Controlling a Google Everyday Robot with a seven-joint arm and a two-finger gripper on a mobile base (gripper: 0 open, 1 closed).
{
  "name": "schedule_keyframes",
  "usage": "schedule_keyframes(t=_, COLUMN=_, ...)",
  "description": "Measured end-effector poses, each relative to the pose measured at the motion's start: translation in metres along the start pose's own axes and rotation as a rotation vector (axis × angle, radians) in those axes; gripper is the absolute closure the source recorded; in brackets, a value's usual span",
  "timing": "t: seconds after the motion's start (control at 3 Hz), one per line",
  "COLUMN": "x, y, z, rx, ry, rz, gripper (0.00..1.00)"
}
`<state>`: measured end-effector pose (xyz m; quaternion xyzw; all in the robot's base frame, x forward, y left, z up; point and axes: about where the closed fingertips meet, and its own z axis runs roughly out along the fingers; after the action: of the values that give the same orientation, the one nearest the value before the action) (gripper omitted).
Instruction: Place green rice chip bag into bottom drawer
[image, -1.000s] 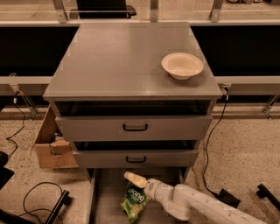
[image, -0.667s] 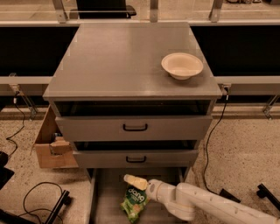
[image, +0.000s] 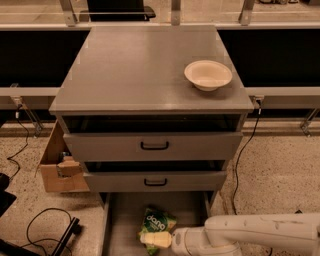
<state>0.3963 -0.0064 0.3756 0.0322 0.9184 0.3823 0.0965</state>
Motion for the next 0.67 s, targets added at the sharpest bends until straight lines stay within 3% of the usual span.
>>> schedule_keyframes(t=0.33, x=0.056, y=0.001, z=-0.044, rx=0.089, ry=0.167, rz=0.075, gripper=0.0)
schedule_keyframes(t=0.67, x=0.097, y=-0.001, z=-0.099, rx=0.191, ry=0.23, rz=0.149, gripper=0.0)
